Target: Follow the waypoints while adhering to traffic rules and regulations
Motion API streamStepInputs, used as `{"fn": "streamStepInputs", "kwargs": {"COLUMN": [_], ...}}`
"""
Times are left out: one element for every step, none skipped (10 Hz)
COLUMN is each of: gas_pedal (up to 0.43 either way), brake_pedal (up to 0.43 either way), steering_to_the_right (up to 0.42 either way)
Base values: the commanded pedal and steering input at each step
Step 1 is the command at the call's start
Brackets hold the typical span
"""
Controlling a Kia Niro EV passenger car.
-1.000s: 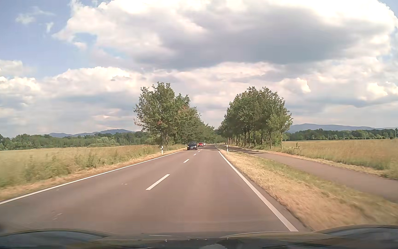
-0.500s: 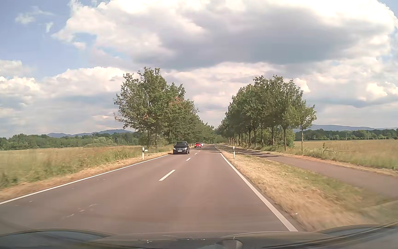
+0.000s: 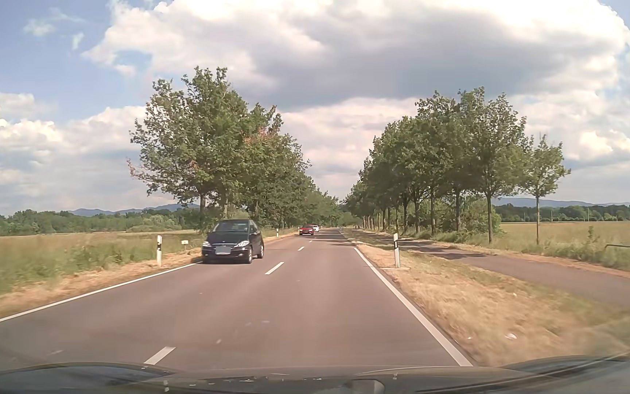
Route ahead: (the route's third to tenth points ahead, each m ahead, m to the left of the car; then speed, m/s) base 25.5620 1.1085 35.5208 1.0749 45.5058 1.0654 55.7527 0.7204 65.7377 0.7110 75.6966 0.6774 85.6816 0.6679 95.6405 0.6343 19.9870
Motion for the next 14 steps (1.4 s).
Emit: {"fn": "streamStepInputs", "kwargs": {"gas_pedal": [0.28,0.28,0.28,0.28,0.28,0.28,0.28,0.28,0.28,0.28,0.287,0.287,0.287,0.287], "brake_pedal": [0.0,0.0,0.0,0.0,0.0,0.0,0.0,0.0,0.0,0.0,0.0,0.0,0.0,0.0], "steering_to_the_right": [0.001,0.001,0.0,0.0,0.0,0.0,-0.001,-0.001,-0.001,-0.001,-0.001,-0.001,-0.001,-0.001]}}
